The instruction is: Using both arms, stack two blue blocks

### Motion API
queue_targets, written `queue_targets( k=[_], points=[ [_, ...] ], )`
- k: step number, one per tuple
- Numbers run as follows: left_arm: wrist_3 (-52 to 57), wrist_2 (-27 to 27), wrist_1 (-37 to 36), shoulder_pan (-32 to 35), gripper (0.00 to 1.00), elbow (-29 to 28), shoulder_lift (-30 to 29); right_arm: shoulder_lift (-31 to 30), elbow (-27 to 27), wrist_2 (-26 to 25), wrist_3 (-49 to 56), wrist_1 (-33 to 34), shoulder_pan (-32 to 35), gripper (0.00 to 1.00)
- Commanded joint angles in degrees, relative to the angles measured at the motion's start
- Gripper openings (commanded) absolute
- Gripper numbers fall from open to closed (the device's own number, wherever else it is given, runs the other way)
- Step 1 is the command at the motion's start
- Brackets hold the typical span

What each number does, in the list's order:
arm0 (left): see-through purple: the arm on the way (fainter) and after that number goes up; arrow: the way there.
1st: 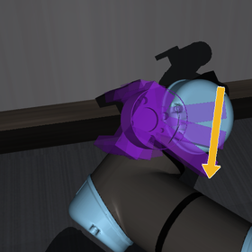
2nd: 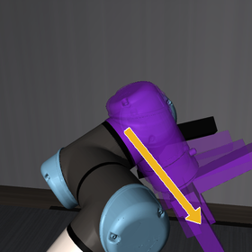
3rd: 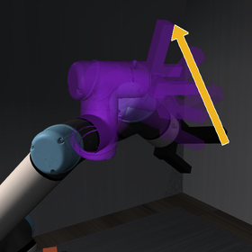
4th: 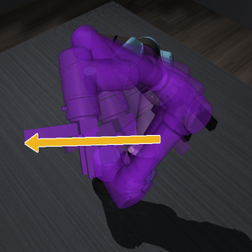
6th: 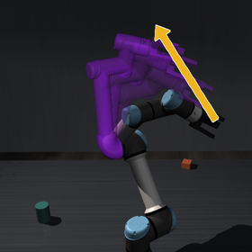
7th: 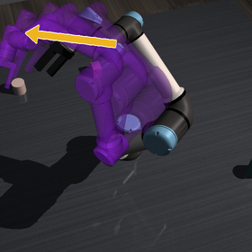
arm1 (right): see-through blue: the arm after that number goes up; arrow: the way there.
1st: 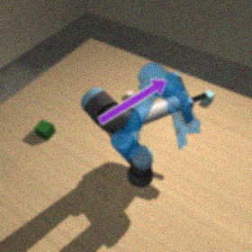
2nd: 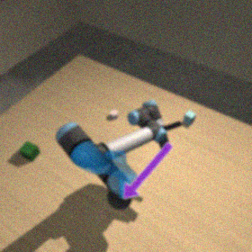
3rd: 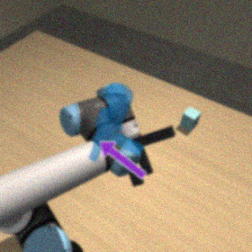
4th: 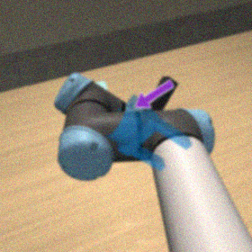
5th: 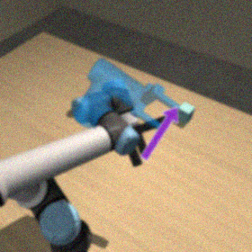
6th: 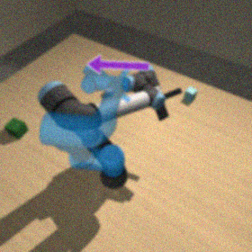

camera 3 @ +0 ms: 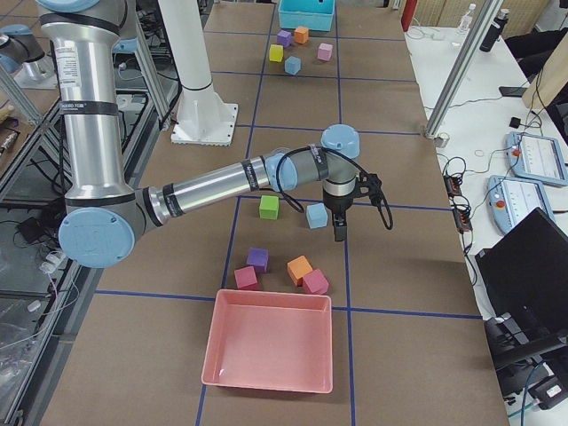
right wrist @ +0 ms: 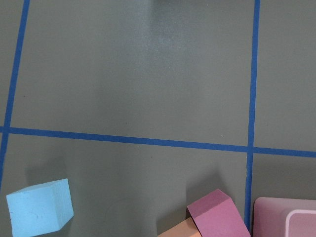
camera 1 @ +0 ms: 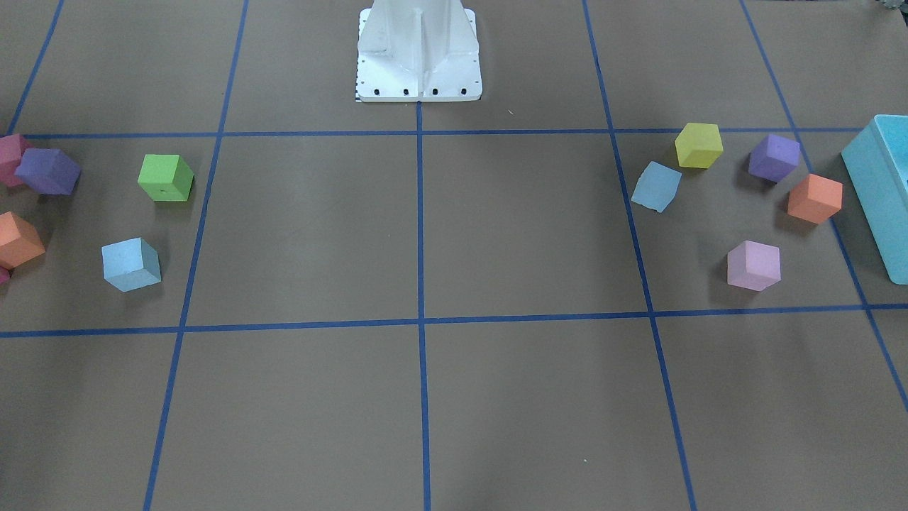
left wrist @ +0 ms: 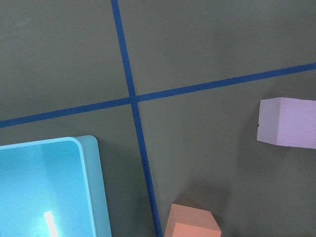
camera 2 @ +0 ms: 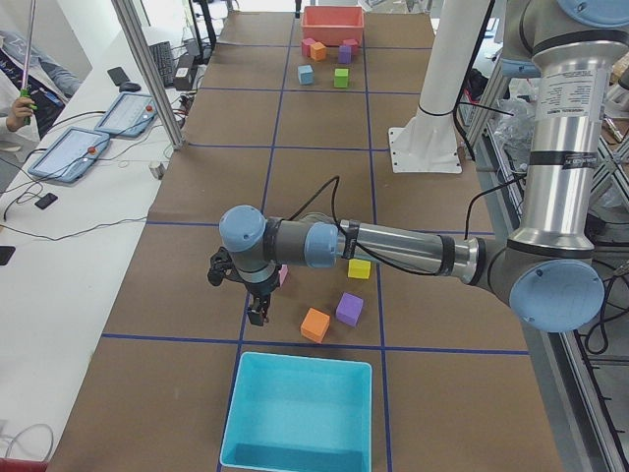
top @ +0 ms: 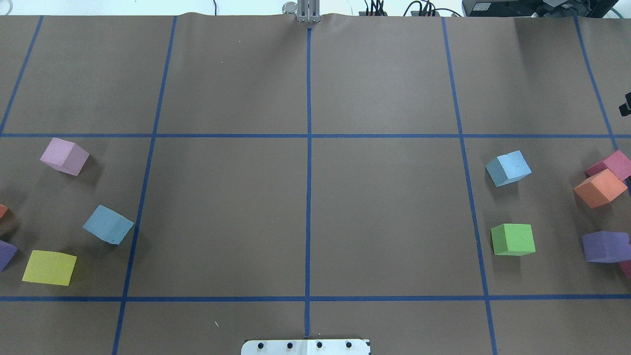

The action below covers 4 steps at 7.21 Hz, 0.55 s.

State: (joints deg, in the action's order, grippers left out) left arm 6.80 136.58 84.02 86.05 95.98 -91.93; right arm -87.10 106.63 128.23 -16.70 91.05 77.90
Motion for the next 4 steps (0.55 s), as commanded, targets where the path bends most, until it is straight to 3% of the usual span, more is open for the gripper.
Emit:
queue_targets(
  k=[1,3,4],
  points=[
    [-0.5,0.0,0.1,0.0,0.99,0.2,-0.3,0.2,0.2,0.2,0.0,0.0,-0.1,1.00],
    [-6.8,0.1,0.0,-0.6,0.99,2.6,-1.0,-0.6,0.1,-0.1,0.2,-2.2,-0.7,1.00],
    [-9.1,-0.2,0.0,-2.9,0.99,5.3,-1.2,-0.6,-0.3,1.2,-1.0,-5.0,-4.0,1.00]
  ],
)
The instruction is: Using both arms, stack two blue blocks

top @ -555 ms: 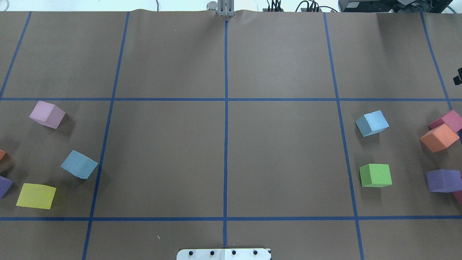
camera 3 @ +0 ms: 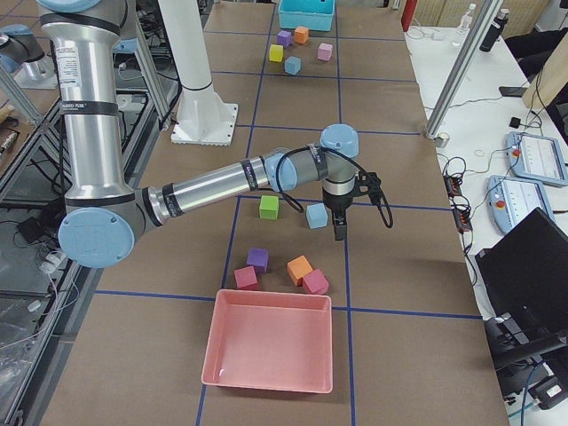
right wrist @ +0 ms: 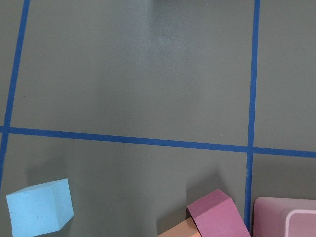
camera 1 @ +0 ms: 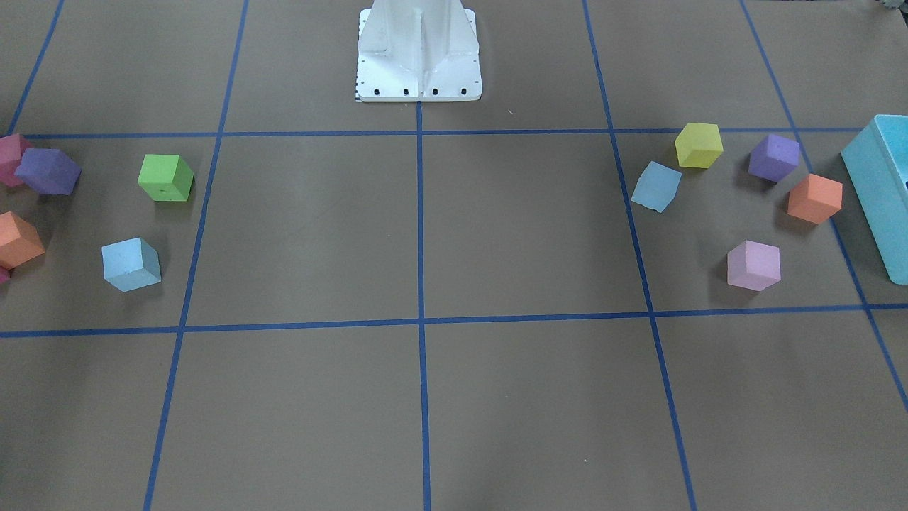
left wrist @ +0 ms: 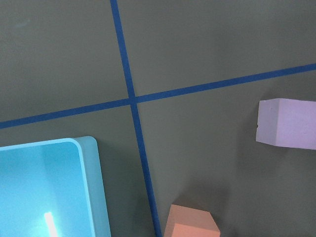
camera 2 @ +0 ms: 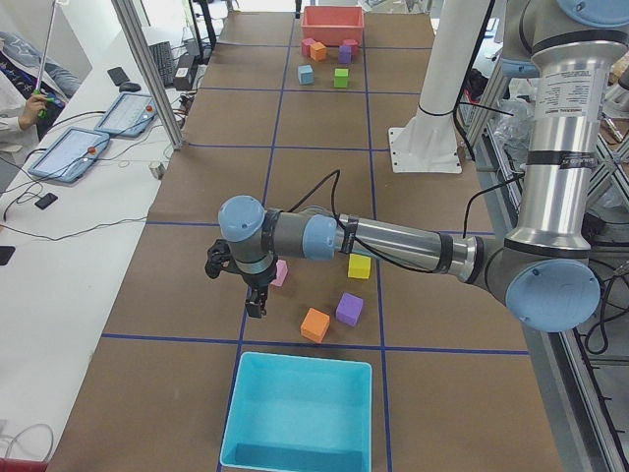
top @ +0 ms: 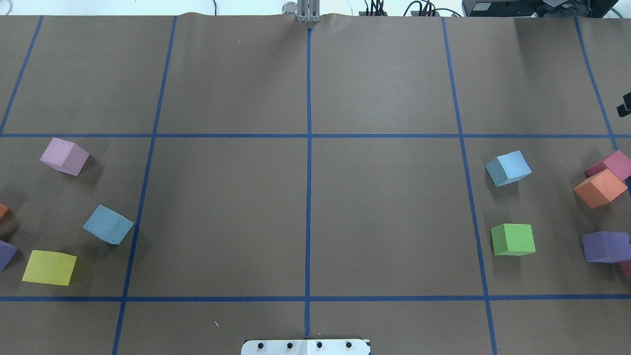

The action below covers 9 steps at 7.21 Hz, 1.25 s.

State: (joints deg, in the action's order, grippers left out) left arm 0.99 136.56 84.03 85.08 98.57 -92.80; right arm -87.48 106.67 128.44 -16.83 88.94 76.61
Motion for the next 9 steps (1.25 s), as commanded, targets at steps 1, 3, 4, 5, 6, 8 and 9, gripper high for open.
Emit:
queue_targets(
  k=[1,3,4,5,6,8,9],
  points=[
    [-6.9,-0.1,0.1,-5.5,1.00,5.7,-0.4,0.4,-0.1,0.9,-2.1,-3.1,-6.6,1.00],
    [-16.9,-0.3,8.5,-11.4,1.00,7.1,0.0,-0.8,-0.6,0.4,-10.5,-9.8,-12.0,1.00],
    [-22.1,-0.3,11.6,-13.5,1.00,7.3,-0.1,-0.7,-0.9,-0.1,-15.7,-13.1,-14.8,1.00],
    [-25.9,-0.8,14.0,-15.6,1.00,7.7,0.0,-0.3,-0.9,-0.2,-19.4,-14.3,-16.4,1.00],
    [-28.1,-3.2,14.5,-18.7,1.00,9.6,0.2,-0.1,-1.1,-1.2,-21.9,-14.3,-17.9,1.00],
    [-34.4,-4.6,17.1,-23.5,1.00,13.8,2.8,1.7,-3.0,-4.2,-23.5,-14.4,-20.1,1.00],
    [-38.8,-7.2,22.7,-26.8,1.00,14.5,4.9,2.0,-4.4,-4.3,-23.4,-16.7,-20.4,0.99]
  ],
)
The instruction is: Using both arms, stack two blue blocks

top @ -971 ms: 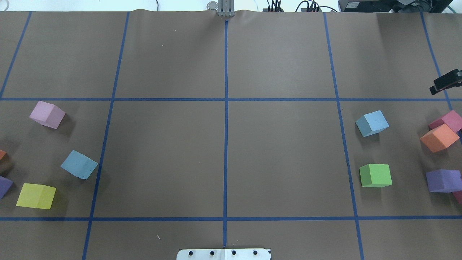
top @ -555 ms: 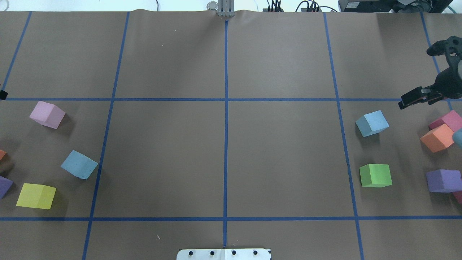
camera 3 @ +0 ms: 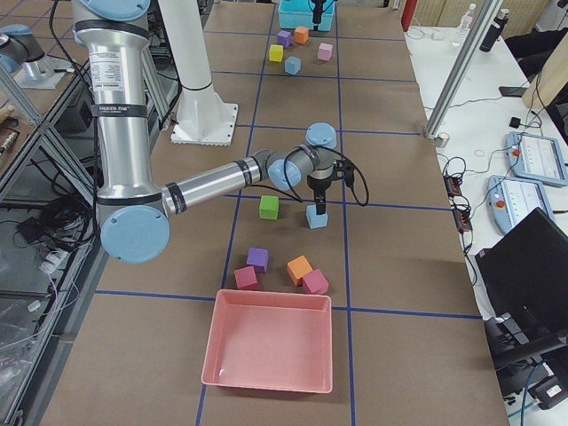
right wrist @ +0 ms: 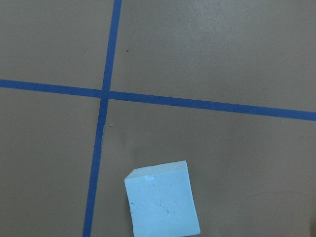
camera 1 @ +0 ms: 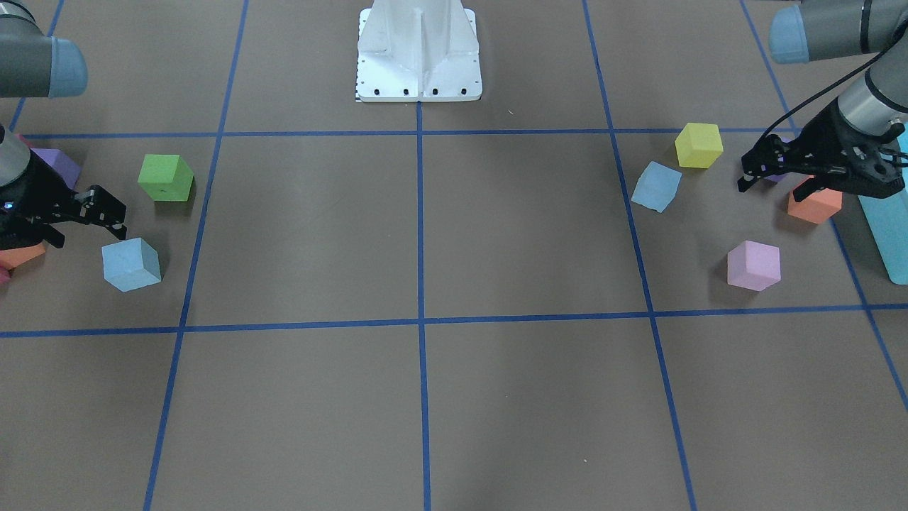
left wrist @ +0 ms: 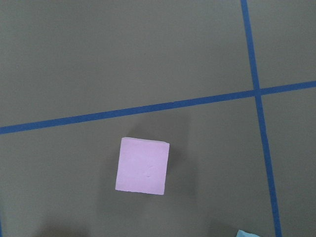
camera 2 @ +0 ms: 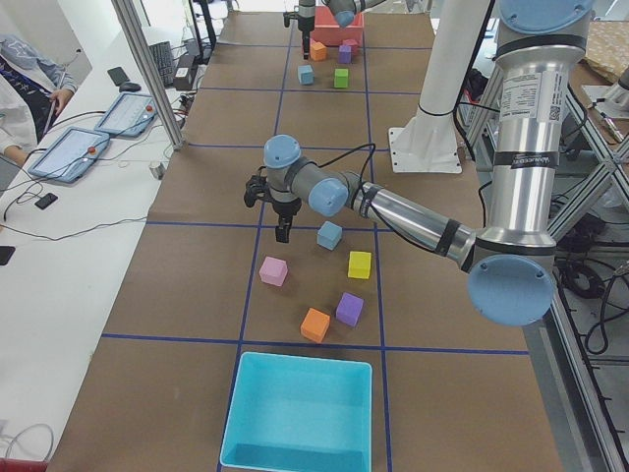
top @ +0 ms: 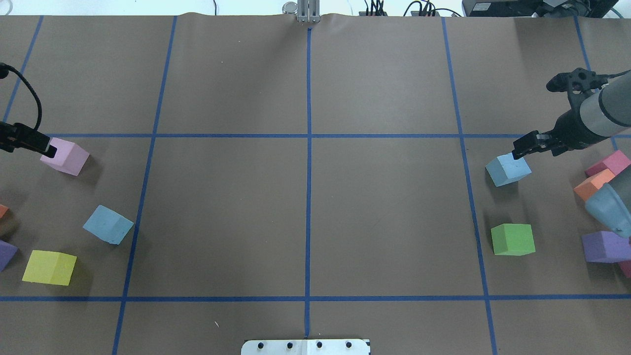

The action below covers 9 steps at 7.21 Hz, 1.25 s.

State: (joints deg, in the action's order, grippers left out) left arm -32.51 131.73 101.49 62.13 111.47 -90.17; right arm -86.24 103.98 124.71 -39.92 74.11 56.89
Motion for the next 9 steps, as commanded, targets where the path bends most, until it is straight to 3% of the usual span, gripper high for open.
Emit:
queue_targets(
  k=[1,3,9],
  points=[
    [-7.6,-3.3,9.5,-6.0,1.00,1.6,4.0,0.8,-4.7,-1.1,-0.3,-5.6,-1.0,0.99],
    [-11.9,-7.0,9.7,-10.5,1.00,2.7,4.1,2.0,-7.2,-1.9,-0.5,-8.8,-1.9,0.99],
    [-12.6,-7.0,9.7,-11.3,1.00,4.0,4.3,3.5,-7.8,-5.2,-1.6,-8.4,-5.0,0.99]
  ],
)
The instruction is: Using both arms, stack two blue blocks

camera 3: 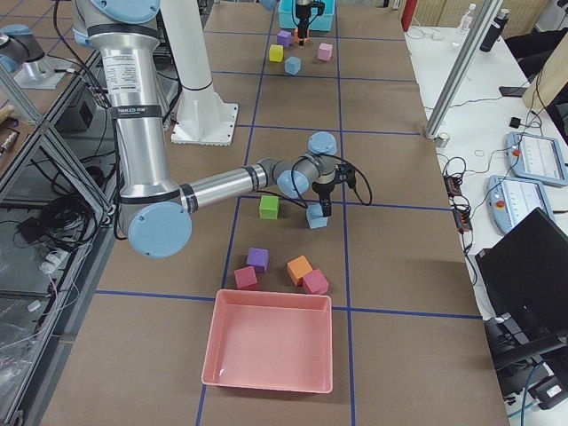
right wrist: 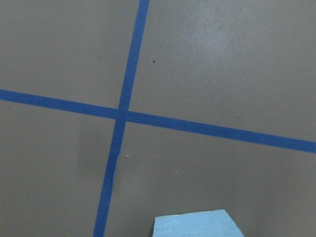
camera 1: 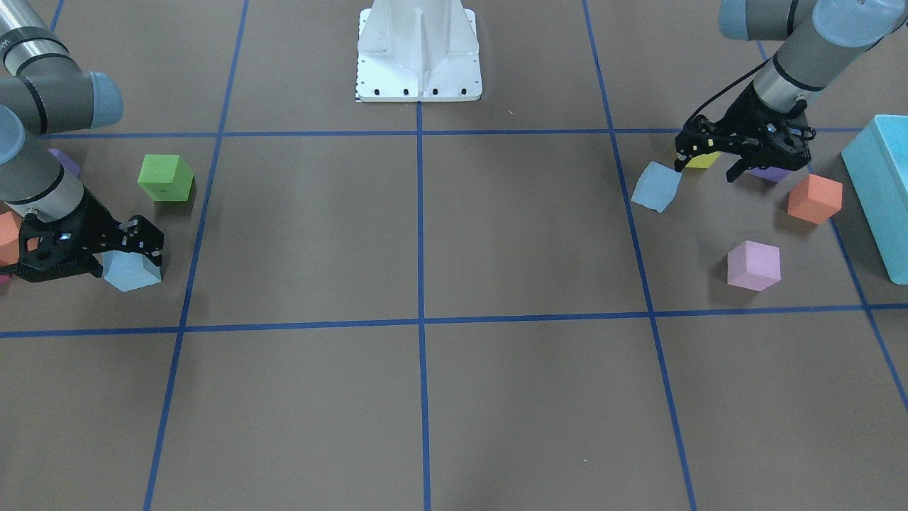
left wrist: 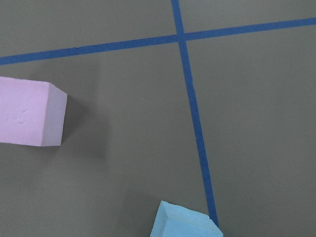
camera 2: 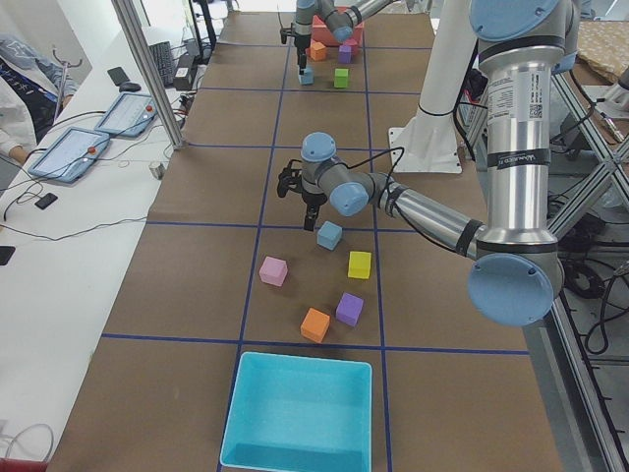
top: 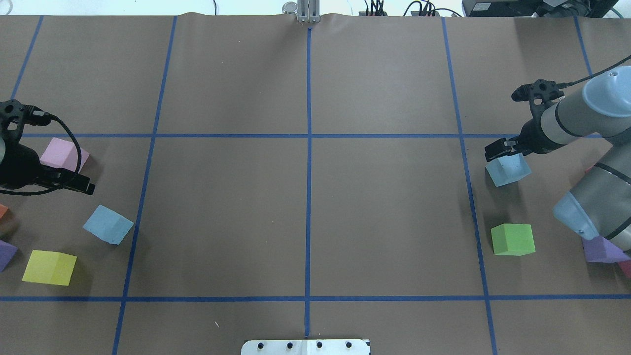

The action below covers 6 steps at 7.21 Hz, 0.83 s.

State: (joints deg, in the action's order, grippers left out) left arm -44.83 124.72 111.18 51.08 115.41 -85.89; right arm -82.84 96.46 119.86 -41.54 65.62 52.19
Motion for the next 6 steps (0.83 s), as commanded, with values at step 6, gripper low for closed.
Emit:
queue_targets(
  k=[6],
  points=[
    [-2.6,-0.3,0.0,-2.2,1.00,0.1,0.0,-1.8,-0.1,0.3,5.3,-0.3,-0.1,0.99]
  ],
)
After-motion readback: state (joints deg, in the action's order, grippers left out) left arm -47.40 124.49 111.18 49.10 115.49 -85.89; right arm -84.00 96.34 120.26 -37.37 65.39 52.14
